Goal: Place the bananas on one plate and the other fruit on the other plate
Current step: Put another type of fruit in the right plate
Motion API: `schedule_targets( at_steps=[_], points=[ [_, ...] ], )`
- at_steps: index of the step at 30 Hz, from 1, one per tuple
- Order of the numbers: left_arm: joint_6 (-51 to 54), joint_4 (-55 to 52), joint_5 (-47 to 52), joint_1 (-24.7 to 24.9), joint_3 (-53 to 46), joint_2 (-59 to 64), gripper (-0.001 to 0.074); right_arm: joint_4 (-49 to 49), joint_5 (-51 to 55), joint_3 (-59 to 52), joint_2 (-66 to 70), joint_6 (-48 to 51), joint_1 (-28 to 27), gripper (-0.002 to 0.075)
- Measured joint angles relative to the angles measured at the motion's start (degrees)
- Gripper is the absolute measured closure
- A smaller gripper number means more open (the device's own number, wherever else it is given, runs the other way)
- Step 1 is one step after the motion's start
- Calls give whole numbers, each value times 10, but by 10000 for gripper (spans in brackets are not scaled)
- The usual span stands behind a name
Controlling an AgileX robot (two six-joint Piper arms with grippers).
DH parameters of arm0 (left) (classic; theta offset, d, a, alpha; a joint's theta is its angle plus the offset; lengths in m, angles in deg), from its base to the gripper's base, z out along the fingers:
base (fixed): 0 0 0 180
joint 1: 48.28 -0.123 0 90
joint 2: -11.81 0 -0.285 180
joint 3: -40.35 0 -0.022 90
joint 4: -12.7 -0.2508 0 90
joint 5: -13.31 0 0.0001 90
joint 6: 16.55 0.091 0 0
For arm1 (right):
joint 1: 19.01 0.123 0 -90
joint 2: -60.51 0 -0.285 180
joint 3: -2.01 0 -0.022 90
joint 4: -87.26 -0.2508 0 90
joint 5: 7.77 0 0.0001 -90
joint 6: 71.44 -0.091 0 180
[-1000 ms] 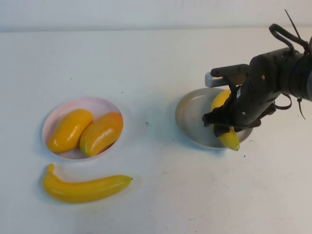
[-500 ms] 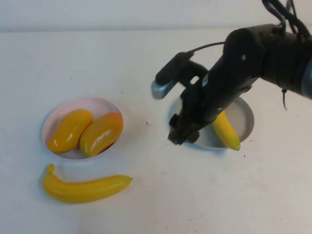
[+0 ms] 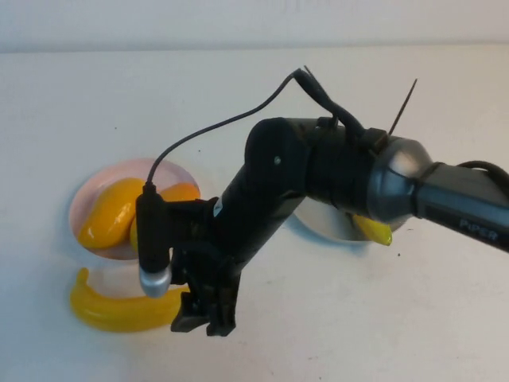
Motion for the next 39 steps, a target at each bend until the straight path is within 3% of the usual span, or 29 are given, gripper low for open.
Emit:
schedule_targets(
  at_steps=[16, 22, 30, 33, 39],
  points=[
    [0, 0, 0, 0, 0, 0, 734, 4, -1, 91, 116, 5, 11, 274],
    [0, 0, 0, 0, 0, 0, 734, 27, 3, 91, 125, 5, 11, 344],
    [0, 0, 0, 0, 0, 0, 734, 40, 5, 91, 128, -7, 11, 382],
    [0, 0, 0, 0, 0, 0, 734, 44, 7, 91, 125, -36, 13, 433],
    [0, 0, 0, 0, 0, 0, 734, 44, -7, 60, 56, -100, 22, 433]
  ],
)
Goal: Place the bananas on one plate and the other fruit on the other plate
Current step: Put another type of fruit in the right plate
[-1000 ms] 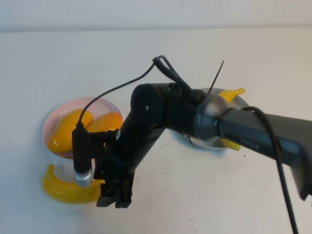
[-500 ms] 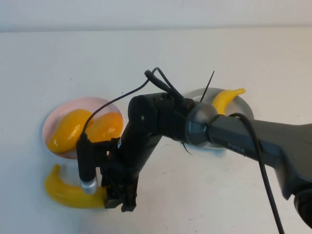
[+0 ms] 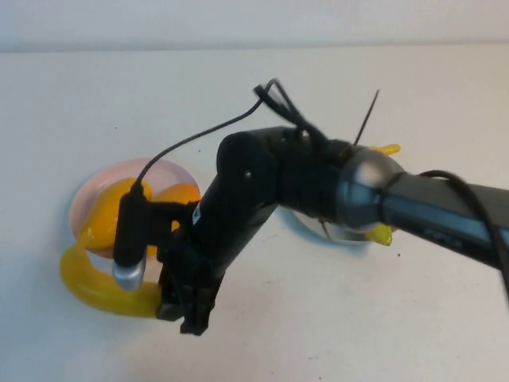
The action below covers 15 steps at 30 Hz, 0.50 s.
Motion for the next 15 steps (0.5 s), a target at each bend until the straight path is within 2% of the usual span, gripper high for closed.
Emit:
schedule_targets(
  at_steps=[6, 11, 15],
  points=[
    [0, 0, 0, 0, 0, 0, 734, 54, -75, -103, -134, -215, -20, 433],
    [0, 0, 0, 0, 0, 0, 734, 110, -123, -163, -176, -452, -87, 433],
    [0, 0, 0, 0, 0, 0, 734, 154, -139, -169, -155, -561, -144, 433]
  ],
)
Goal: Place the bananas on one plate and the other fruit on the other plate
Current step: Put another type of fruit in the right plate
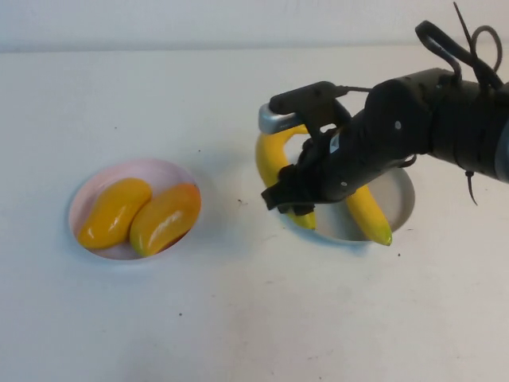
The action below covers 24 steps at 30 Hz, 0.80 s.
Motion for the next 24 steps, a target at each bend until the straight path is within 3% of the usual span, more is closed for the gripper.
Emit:
schedule_targets(
  at_steps=[8, 14, 18, 21, 24],
  points=[
    [0, 0, 0, 0, 0, 0, 734, 10, -36, 0, 73, -58, -59, 432],
    [0, 0, 0, 0, 0, 0, 734, 10, -37, 0, 83, -62, -61, 324],
    [0, 0, 0, 0, 0, 0, 734, 10, -27, 0, 63, -63, -59, 297],
    [0, 0, 0, 0, 0, 0, 734, 17, 12, 0, 27, -63, -54, 320],
    [0, 0, 0, 0, 0, 0, 734, 29, 61, -12, -24, -63, -47, 400]
  ],
)
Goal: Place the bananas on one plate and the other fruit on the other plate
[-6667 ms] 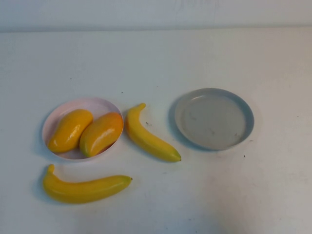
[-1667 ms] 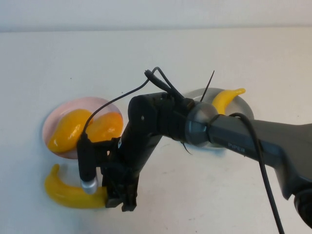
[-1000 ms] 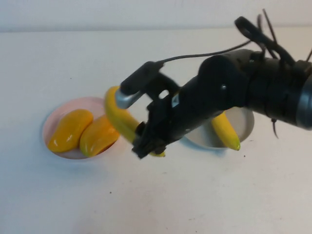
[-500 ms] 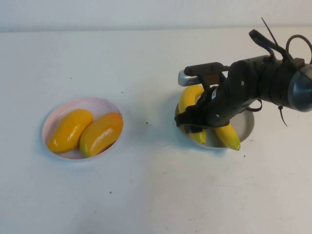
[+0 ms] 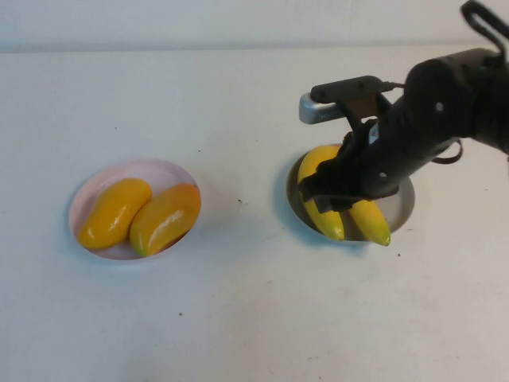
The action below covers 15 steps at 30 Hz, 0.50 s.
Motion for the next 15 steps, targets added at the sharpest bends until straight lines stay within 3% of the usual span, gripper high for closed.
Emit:
schedule_targets(
  at_steps=[6, 15],
  points=[
    [0, 0, 0, 0, 0, 0, 734, 8, 53, -93, -137, 13, 4, 687],
    [0, 0, 0, 0, 0, 0, 734, 5, 66, -247, -330, 24, 4, 738]
  ],
)
